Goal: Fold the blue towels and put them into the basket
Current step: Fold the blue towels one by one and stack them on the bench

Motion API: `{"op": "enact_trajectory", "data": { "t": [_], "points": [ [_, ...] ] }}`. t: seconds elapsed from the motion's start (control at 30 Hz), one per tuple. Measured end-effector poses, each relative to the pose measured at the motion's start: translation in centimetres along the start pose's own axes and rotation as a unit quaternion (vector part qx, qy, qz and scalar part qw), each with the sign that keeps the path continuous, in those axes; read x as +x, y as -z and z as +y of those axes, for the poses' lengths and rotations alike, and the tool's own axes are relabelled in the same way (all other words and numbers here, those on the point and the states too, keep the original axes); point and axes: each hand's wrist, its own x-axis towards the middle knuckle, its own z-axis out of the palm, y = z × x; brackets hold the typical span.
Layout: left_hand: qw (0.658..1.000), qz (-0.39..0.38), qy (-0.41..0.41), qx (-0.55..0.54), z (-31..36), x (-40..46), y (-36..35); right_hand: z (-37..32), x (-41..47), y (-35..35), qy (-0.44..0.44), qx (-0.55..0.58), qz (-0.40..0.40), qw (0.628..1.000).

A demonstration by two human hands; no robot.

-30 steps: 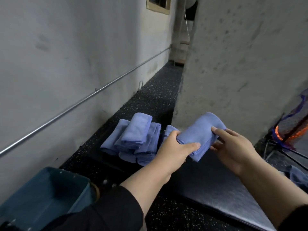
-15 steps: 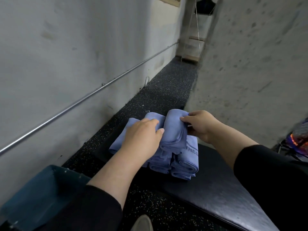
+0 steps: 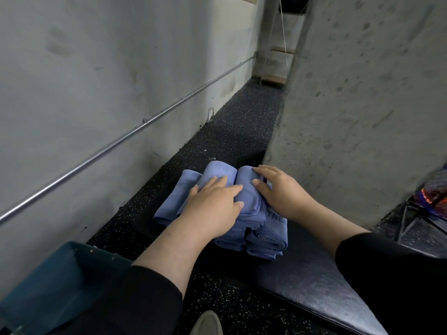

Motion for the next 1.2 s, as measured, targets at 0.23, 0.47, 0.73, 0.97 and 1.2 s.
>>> {"op": "enact_trajectory", "data": {
  "t": [0.23,0.47,0.73,0.97,1.2],
  "points": [
    [0.996,0.090,-0.009,-0.024,1.5,-0.2,0.7,0.4,-0.9,2.3,-0.002,0.083,0.112,0.990],
    [0.965,0.204,-0.046,-0.161,8.0,-0.2,2.1,3.4,-5.4,4.8,-0.024,0.128,0.145,0.981],
    [0.959,0.135,-0.131,-0.213,20.7,-0.6,-1.5,11.8,-18.2,9.3,-0.129,0.047,0.123,0.983],
    [0.951,0.007,-0.203,-0.233,32.0,-2.1,-5.4,18.7,-29.4,14.3,-0.231,-0.026,0.168,0.958],
    [0.946,-0.058,-0.251,-0.195,37.2,-2.5,-9.1,24.3,-33.9,18.1,-0.269,-0.228,0.310,0.883]
  ]
}}
